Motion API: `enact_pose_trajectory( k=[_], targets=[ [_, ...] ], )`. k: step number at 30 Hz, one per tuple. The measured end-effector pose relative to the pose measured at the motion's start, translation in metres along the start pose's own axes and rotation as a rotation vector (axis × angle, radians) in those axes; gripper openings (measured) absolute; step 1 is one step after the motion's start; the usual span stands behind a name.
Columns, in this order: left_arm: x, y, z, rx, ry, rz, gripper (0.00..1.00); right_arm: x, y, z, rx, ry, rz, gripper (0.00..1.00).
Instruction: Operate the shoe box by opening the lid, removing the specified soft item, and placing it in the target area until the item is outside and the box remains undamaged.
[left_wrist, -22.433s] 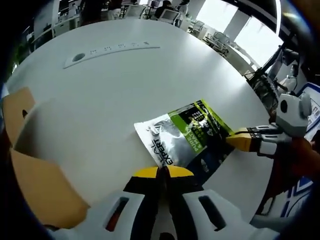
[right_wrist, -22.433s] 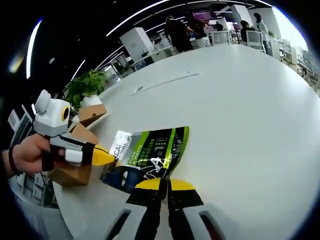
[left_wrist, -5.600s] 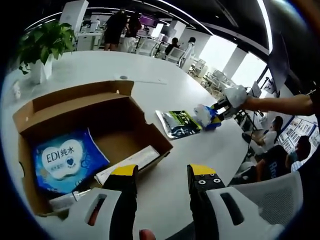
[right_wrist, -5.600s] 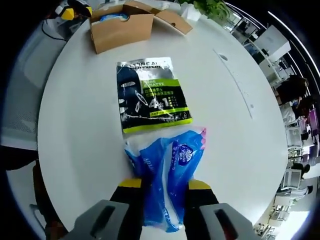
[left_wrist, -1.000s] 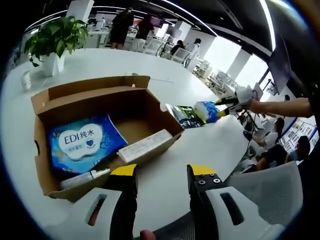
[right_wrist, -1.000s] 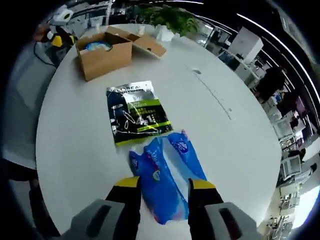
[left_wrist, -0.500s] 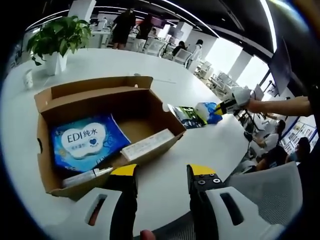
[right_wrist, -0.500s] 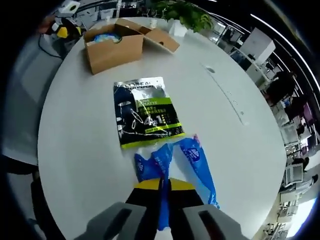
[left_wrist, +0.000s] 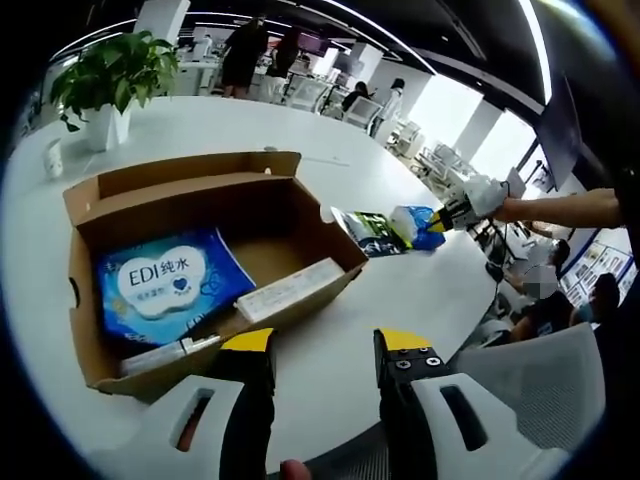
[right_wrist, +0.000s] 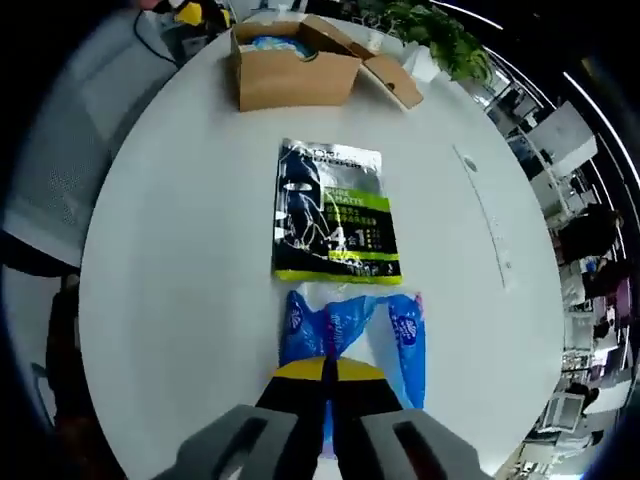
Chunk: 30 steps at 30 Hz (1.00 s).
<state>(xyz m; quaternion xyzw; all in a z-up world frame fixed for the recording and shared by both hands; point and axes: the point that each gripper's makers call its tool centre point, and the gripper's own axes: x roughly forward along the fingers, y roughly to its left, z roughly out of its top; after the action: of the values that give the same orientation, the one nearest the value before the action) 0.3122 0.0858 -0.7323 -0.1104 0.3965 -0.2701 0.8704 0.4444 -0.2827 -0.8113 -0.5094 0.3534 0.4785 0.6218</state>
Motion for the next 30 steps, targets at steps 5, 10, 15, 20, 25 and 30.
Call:
enact_pose_trajectory(
  k=[5, 10, 15, 20, 25, 30],
  targets=[
    [-0.001, -0.001, -0.002, 0.001, 0.003, -0.001, 0.39, 0.002, -0.001, 0.001, -0.126, 0.028, 0.002, 0.0],
    [-0.002, -0.001, -0.003, 0.0, -0.001, 0.002, 0.39, 0.002, -0.001, 0.004, -0.199, 0.045, 0.0, 0.0],
    [-0.004, 0.001, -0.003, -0.002, -0.005, 0.007, 0.39, 0.001, -0.002, 0.005, -0.211, 0.052, -0.003, 0.0],
    [-0.007, 0.002, -0.002, -0.003, -0.01, 0.009, 0.39, -0.002, -0.005, 0.004, -0.168, 0.051, -0.019, 0.02],
    [-0.008, 0.004, 0.0, -0.003, -0.015, 0.007, 0.39, -0.01, -0.011, 0.008, -0.084, 0.019, -0.034, 0.1],
    [-0.008, 0.004, 0.004, -0.002, -0.026, -0.001, 0.39, -0.016, -0.008, 0.01, -0.045, 0.012, -0.036, 0.14]
  ],
)
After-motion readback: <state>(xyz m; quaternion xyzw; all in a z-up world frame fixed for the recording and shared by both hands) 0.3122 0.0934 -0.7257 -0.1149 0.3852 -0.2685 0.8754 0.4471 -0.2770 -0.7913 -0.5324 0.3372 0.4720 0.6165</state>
